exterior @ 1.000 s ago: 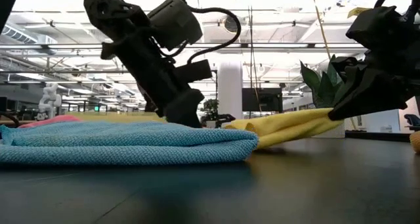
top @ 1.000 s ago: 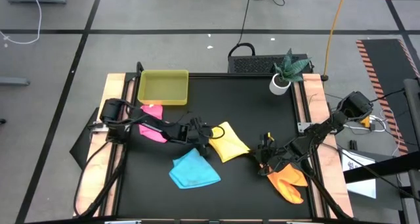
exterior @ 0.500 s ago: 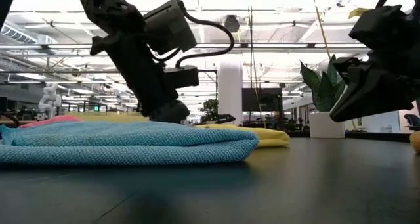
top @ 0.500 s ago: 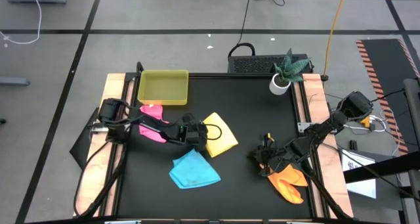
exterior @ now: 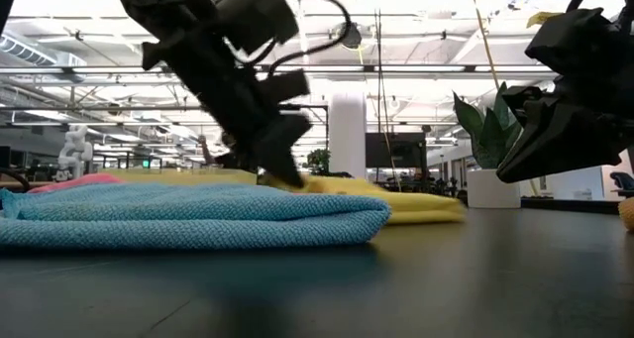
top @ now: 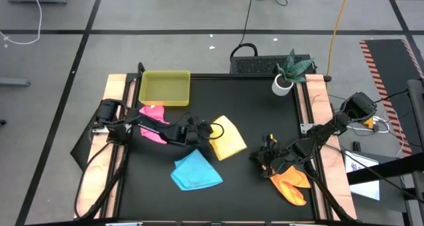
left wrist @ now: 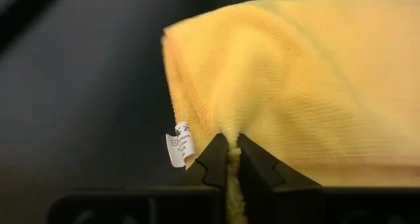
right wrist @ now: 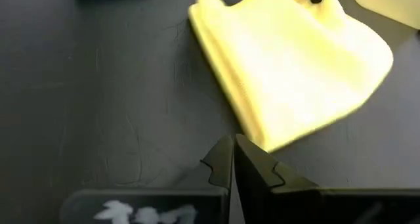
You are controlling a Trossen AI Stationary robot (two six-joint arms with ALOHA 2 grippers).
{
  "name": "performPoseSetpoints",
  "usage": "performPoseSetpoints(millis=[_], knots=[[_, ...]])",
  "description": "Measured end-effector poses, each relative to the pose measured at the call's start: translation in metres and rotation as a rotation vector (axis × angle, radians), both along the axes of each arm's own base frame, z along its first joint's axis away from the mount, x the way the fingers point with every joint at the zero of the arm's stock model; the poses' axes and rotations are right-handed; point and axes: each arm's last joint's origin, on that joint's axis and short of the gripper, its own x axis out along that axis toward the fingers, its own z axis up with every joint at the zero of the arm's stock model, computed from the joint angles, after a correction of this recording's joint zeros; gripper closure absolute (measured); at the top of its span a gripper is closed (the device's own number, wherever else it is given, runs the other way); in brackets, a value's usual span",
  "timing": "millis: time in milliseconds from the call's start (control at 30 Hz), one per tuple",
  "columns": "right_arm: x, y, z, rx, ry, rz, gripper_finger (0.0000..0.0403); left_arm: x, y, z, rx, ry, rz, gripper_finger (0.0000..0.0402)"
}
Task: Fold microfiber towels
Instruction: Fold the yellow microfiber cloth
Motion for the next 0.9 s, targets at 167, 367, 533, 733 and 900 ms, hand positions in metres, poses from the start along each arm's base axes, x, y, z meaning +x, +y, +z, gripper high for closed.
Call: performPoseSetpoints(millis=[167, 367, 533, 733, 900], knots=[[0.0, 0.0, 0.0, 0.0, 0.0, 0.0, 0.0397, 0.016, -0.005, -0.002, -0.055, -0.127, -0.149, 0.0394], [0.0, 0.0, 0.0, 0.001, -0.001, 0.0, 0.0397, 0.02, 0.002, -0.026, -0.06, -0.077, -0.139, 0.0371], [0.0, 0.0, 0.0, -0.001, 0.0, 0.0, 0.0397, 0.015, 0.016, -0.034, -0.084, 0.005, -0.076, 0.0375], [0.0, 0.0, 0.0, -0.001, 0.0, 0.0, 0.0397, 0.006, 0.021, -0.035, -0.082, 0.108, -0.035, 0.0391], [0.0, 0.0, 0.0, -0.001, 0.0, 0.0, 0.0397, -0.004, 0.019, -0.027, -0.049, 0.17, 0.01, 0.0376]])
